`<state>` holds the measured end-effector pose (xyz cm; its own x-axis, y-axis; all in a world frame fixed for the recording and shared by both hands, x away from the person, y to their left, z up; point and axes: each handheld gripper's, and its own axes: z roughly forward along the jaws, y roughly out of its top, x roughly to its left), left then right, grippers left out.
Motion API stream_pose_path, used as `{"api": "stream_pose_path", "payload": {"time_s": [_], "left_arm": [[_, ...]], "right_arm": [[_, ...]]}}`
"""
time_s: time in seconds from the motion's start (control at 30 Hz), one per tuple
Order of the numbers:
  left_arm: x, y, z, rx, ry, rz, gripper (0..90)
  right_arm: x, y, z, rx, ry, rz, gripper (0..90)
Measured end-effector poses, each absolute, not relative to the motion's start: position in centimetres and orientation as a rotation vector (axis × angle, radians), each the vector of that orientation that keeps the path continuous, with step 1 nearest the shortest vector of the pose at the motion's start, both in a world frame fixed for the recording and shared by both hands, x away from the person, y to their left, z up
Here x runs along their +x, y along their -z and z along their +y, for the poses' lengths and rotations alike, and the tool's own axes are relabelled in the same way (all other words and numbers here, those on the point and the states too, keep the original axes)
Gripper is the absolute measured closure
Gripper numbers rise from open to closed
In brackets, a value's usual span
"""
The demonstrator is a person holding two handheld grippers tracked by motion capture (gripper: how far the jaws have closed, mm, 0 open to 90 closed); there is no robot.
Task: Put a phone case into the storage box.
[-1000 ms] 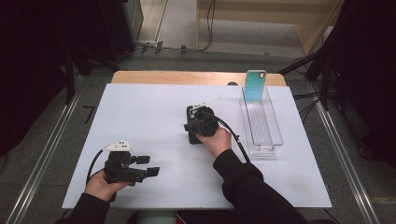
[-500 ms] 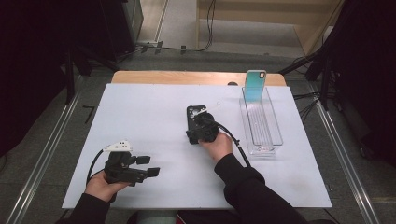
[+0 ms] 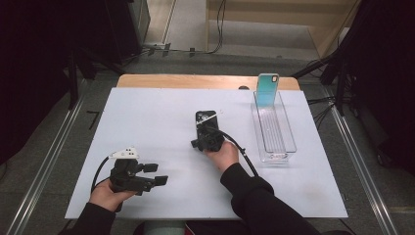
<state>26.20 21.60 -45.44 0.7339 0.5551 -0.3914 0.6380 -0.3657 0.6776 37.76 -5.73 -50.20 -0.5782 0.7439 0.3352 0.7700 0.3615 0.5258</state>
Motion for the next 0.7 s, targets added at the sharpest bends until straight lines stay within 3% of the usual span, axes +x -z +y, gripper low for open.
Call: {"api": "stream_pose_path", "payload": {"time_s": [0.63, 0.7], "left_arm": [[26.2, 45.5, 21.5, 2.059, 0.118, 0.902, 29.1], [26.2, 45.5, 21.5, 2.061, 0.12, 0.9, 29.1]], "right_arm": [[37.8, 50.2, -9.4, -1.469, 1.008, -2.557, 87.6], [37.6, 50.0, -9.2, -1.404, 1.022, -2.583, 81.4]]}}
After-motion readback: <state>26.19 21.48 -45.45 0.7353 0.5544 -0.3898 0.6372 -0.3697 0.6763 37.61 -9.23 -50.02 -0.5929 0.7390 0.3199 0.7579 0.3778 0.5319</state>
